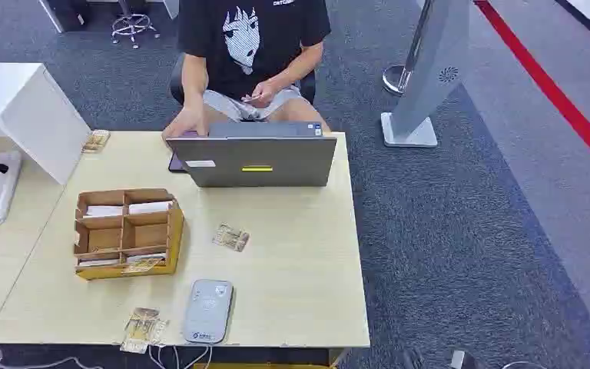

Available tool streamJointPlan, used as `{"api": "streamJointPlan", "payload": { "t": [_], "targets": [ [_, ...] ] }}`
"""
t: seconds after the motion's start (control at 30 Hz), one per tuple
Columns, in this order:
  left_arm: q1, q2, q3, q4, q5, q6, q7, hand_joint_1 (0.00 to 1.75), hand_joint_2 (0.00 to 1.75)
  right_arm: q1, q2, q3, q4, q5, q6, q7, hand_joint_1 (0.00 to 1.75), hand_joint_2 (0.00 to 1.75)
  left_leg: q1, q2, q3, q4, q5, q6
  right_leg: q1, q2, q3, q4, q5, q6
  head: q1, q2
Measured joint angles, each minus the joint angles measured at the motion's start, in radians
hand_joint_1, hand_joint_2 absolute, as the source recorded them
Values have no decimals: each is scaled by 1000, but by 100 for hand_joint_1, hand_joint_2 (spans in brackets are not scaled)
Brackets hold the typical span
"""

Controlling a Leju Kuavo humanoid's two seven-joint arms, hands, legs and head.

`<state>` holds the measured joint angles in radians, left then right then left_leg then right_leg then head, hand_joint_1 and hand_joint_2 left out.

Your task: Pass the card to the sensor for recognition and then transmit it.

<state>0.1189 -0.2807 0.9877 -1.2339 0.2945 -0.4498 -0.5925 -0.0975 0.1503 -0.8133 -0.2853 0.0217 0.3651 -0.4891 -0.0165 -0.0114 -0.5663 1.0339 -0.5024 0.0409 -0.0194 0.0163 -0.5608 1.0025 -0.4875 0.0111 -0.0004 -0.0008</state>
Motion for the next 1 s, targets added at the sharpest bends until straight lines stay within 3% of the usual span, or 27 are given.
{"api": "streamJointPlan", "payload": {
  "t": [0.27, 0.53, 0.73, 1.0],
  "targets": [
    [65, -21, -101, -267, -10, 95, -32, 0, 175, 0, 6, -23, 0, 19, -10, -25, 0, 175, 0, 0, 0, 0, 0, 0, 0, 0, 0, 0, 0, 0, 0, 0],
    [86, -20, -257, -459, -153, 201, -55, 0, 175, -6, 15, -29, 0, 59, -37, -43, 0, 175, 0, 0, 1, 0, 1, -1, 0, 0, 0, 0, 0, 0, 0, 0],
    [58, 4, -383, -520, -319, 288, -56, 0, 175, -21, 25, -29, 0, 99, -64, -45, 0, 175, 0, 0, 1, 0, 1, -1, 0, 0, 0, 0, 1, 0, 0, 0],
    [-26, 62, -521, -524, -547, 381, -9, 0, 175, -42, 38, -16, 3, 154, -97, -45, 0, 175, 0, 0, 1, 0, 1, -1, 0, 0, 0, 0, 1, -1, 0, 0]
  ]
}}
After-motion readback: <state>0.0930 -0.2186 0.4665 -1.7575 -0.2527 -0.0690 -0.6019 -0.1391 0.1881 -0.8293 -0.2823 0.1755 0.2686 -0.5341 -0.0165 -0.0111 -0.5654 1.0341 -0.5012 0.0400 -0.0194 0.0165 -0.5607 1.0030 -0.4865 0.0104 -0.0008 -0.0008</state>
